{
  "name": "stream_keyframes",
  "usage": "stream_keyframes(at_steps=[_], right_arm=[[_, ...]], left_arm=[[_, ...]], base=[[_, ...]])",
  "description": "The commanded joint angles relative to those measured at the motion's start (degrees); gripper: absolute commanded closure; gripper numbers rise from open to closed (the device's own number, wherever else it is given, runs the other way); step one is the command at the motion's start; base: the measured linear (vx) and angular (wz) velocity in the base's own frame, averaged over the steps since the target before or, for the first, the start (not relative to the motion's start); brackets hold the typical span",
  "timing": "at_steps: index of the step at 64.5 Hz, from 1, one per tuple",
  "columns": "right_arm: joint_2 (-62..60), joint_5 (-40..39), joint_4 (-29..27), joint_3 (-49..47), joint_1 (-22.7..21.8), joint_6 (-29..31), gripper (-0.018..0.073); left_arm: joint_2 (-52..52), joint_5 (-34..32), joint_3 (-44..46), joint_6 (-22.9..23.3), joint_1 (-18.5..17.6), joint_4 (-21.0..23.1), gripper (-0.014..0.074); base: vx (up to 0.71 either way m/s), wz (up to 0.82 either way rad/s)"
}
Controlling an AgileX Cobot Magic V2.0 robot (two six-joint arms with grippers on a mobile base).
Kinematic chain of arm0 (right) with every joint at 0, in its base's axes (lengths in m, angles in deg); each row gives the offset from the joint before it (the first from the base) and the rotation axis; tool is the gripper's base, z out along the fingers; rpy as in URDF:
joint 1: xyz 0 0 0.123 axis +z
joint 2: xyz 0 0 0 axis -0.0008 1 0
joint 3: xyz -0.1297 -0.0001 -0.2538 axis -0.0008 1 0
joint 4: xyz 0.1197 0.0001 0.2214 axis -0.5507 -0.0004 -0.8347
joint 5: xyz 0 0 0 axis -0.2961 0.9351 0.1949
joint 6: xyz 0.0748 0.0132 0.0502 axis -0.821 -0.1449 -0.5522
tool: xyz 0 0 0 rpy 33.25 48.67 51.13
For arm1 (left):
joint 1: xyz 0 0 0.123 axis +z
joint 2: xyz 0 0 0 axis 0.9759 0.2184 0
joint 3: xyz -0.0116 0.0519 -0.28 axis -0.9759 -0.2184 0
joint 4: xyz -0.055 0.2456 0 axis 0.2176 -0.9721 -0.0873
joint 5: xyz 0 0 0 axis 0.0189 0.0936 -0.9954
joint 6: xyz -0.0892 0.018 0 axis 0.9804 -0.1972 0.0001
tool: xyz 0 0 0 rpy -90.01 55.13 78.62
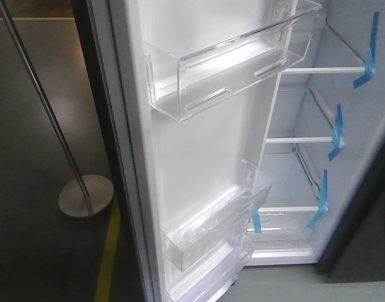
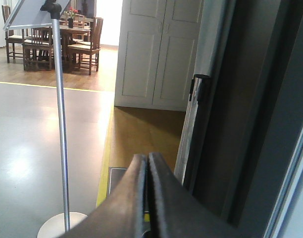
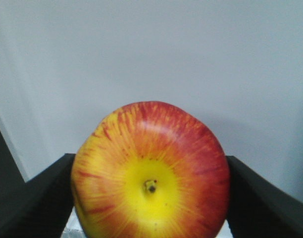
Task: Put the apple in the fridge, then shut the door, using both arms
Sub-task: 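Lower the apple into the upper clear door shelf and open the right gripper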
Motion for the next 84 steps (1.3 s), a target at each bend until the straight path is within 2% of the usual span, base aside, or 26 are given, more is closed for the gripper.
stream_keyframes(at_steps=[1,14,33,40,57,70,78,84], right_arm=[[0.1,-3.2,-1.9,-1.9,1.9,2.6,0.0389],[2.6,-4.8,1.3,-1.9,3.3,3.2,0.03],[3.4,-7.4,4.7,-1.8,5.2,2.6,0.0018],[3.4,-8.1,6.8,-1.8,5.8,0.7,-0.0027],[3.4,-8.3,7.4,-1.8,5.8,-1.9,-0.0031],[3.0,-8.6,6.9,-1.9,5.8,-1.7,-0.0024],[1.0,-8.6,6.5,-1.9,5.7,-1.8,0.0038],[-1.7,-8.0,7.0,-1.9,5.6,-1.8,0.0144]], left_arm=[[-0.9,-3.8,1.0,0.1,0.1,0.4,0.0603],[-0.9,-3.8,1.0,0.1,0.1,0.4,0.0603],[-0.9,-3.8,1.0,0.1,0.1,0.4,0.0603],[-0.9,-3.8,1.0,0.1,0.1,0.4,0.0603],[-0.9,-3.8,1.0,0.1,0.1,0.4,0.0603],[-0.9,-3.8,1.0,0.1,0.1,0.4,0.0603],[-0.9,-3.8,1.0,0.1,0.1,0.4,0.0603],[-0.9,-3.8,1.0,0.1,0.1,0.4,0.0603]], base=[[0.0,0.0],[0.0,0.0],[0.0,0.0],[0.0,0.0],[0.0,0.0],[0.0,0.0],[0.0,0.0],[0.0,0.0]])
